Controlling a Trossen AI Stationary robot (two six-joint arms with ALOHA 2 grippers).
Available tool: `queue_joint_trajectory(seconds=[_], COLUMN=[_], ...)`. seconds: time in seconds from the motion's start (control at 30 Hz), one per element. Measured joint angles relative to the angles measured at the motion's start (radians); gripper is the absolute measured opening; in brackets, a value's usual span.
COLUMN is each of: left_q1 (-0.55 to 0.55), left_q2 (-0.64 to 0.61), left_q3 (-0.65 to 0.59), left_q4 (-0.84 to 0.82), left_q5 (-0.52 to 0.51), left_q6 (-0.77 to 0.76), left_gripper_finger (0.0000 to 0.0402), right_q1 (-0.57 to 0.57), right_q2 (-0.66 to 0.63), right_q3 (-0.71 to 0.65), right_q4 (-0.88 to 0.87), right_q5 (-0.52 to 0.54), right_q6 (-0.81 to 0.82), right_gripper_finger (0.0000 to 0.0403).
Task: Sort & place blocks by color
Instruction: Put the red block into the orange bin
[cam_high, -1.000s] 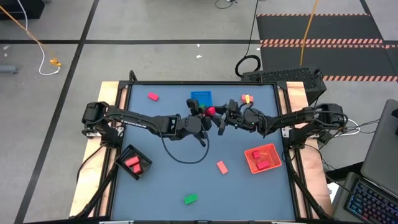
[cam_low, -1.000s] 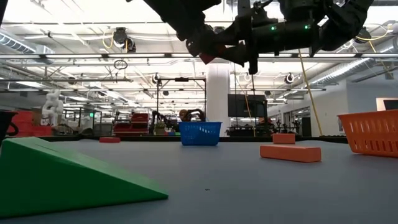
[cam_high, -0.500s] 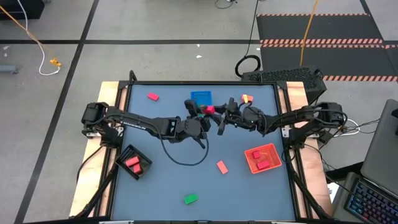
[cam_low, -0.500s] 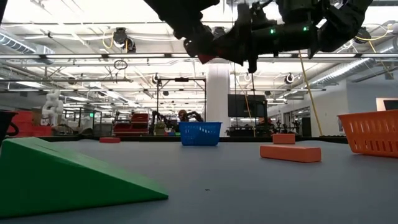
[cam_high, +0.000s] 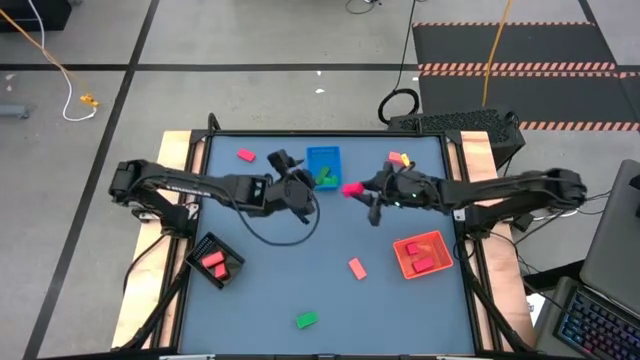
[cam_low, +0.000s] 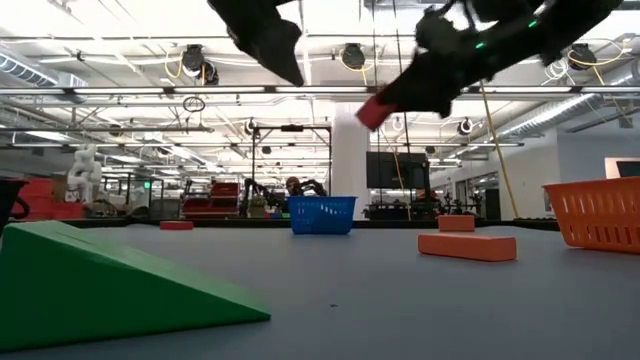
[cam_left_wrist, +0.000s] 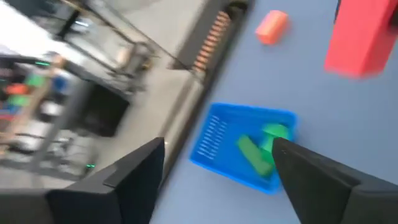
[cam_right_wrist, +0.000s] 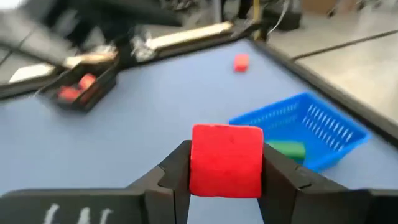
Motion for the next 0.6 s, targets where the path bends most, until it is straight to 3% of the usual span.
queue_joint_trajectory(seconds=[0.17, 0.33, 0.6], left_q1=[0.055, 0.106, 0.189], left_q2=[-0.031, -0.042, -0.069], left_q3=[-0.034, -0.079, -0.239], left_q4=[0.053, 0.122, 0.380], left_q5=[0.210, 0.331, 0.542], left_q6=[0.017, 0.047, 0.062], left_gripper_finger=[0.0251, 0.0222, 0.0211], right_q1=[0.051, 0.086, 0.133], right_q2=[-0.201, -0.363, -0.443], right_q3=[0.000, 0.000, 0.000], right_q4=[-0.254, -0.445, -0.731], right_q5=[-0.031, -0.052, -0.068], right_q6=[0.034, 0.165, 0.333], right_gripper_finger=[0.0121, 0.0121, 0.0121])
